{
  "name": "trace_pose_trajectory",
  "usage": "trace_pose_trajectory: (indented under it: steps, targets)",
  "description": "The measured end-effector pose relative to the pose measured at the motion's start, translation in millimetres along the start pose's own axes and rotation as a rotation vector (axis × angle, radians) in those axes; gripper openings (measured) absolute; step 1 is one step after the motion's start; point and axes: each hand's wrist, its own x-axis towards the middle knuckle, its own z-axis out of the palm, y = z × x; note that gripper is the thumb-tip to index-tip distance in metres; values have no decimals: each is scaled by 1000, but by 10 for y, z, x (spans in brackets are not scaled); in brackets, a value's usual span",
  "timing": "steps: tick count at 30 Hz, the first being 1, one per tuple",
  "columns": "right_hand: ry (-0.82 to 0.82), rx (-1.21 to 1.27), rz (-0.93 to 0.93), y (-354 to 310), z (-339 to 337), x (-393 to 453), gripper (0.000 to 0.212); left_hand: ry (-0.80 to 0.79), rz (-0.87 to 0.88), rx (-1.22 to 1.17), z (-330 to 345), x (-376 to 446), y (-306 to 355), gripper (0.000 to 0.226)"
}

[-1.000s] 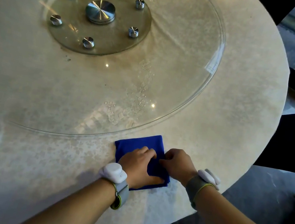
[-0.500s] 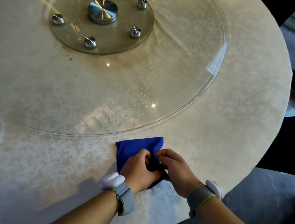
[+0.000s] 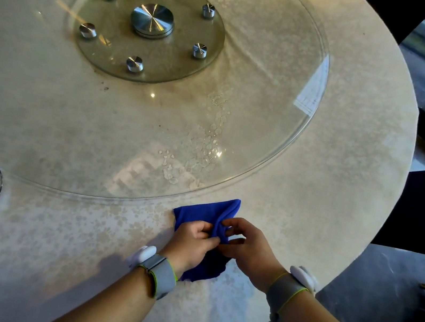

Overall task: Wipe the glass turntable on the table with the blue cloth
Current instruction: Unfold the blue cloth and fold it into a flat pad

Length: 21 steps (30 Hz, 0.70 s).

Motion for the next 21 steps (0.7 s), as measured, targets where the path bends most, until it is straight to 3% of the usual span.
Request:
trace_pose_trajectory:
  steps: [5,9,13,18,21]
  targets:
    - [-2,67,70,25,-119,-32,47,10,12,9,-93,-27,-16,28]
    - [6,-220,84,-23,-254,-51,52,89,80,46,-292,-4,31,16]
    - [137,-541,-106,-150,-284,-92,39,114,186,96,-565,-59,265,15]
    - [223,-685,-292,-363,-344,-110,27,18,305,273,-945,-237,556,15]
    - [226,-784,-370,-509,-389,-139,28,48,398,446,-1189,-326,650,22]
